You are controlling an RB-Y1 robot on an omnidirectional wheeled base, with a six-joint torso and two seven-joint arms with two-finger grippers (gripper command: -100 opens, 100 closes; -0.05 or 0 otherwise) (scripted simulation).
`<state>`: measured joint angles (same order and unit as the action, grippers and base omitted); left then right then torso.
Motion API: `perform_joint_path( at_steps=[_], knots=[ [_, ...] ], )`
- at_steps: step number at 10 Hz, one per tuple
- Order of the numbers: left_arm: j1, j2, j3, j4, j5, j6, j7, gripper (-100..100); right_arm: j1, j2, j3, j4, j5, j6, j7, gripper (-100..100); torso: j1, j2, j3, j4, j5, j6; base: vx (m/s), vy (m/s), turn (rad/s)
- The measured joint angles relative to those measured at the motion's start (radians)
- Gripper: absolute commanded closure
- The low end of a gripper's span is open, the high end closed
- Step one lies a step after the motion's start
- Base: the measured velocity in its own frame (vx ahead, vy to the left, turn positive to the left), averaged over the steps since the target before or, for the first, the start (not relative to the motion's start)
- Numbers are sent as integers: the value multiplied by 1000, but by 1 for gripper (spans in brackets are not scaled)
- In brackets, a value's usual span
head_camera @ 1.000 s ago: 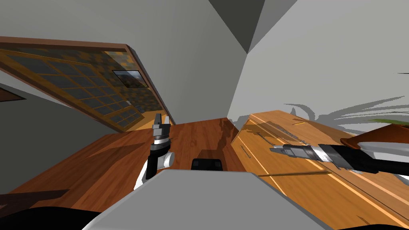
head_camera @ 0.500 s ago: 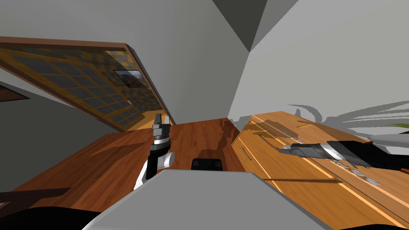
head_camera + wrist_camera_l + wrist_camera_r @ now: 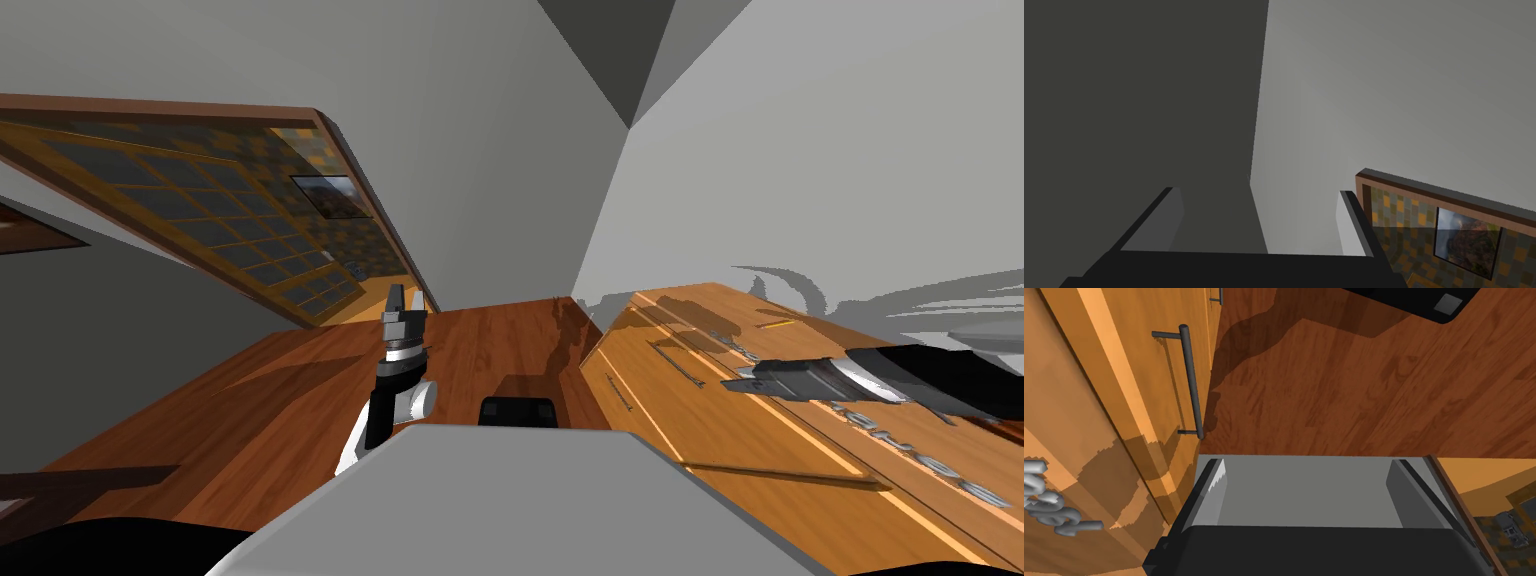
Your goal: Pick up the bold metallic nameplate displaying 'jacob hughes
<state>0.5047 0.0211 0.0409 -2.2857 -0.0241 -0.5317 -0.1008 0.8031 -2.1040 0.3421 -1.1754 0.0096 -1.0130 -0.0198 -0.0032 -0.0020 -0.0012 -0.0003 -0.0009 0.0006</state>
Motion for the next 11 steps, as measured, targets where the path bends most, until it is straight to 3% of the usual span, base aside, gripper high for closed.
perform_joint_path(
  at_steps=[2, 4, 6, 7, 8, 9, 10, 11],
  knots=[
    [0, 0, 0, 0, 0, 0, 0, 0, 35, -26, -13, 45, 31, -4, -3, -100, -2, 0, 0, 0, -1, 0, 67, -101, 51],
    [0, 0, 0, 0, 0, 0, 0, 0, 45, -73, 55, 72, 49, 5, 14, -100, -8, -3, -2, -1, -2, 0, 88, -155, 31],
    [0, 0, 0, 0, 0, 0, 0, 0, 89, -85, 47, 101, 70, 6, 13, -100, -5, -2, -1, -1, -2, 0, 81, -118, 26],
    [0, 0, 0, 0, 0, 0, 0, 0, 84, -101, 95, 91, 75, 10, 15, -100, -6, -3, -2, -1, -2, 0, 72, -134, 18],
    [0, 0, 0, 0, 0, 0, 0, 0, 117, -96, 83, 93, 87, 19, 16, -100, -7, -2, -1, -1, -3, 1, 26, -54, 7],
    [0, 0, 0, 0, 0, 0, 0, 0, 122, -94, 80, 94, 88, 21, 16, 0, -2, 0, 0, 0, -1, 0, 6, -11, 2],
    [0, 0, 0, 0, 0, 0, 0, 0, 121, -95, 80, 94, 88, 21, 16, -100, 1, 2, 1, 0, 0, 0, 35, 17, 174],
    [0, 0, 0, 0, 0, 0, 0, 0, 108, -68, 116, 98, 77, 27, 38, -100, 3, 1, 1, 0, 0, 0, 42, 29, 96]
  ],
)
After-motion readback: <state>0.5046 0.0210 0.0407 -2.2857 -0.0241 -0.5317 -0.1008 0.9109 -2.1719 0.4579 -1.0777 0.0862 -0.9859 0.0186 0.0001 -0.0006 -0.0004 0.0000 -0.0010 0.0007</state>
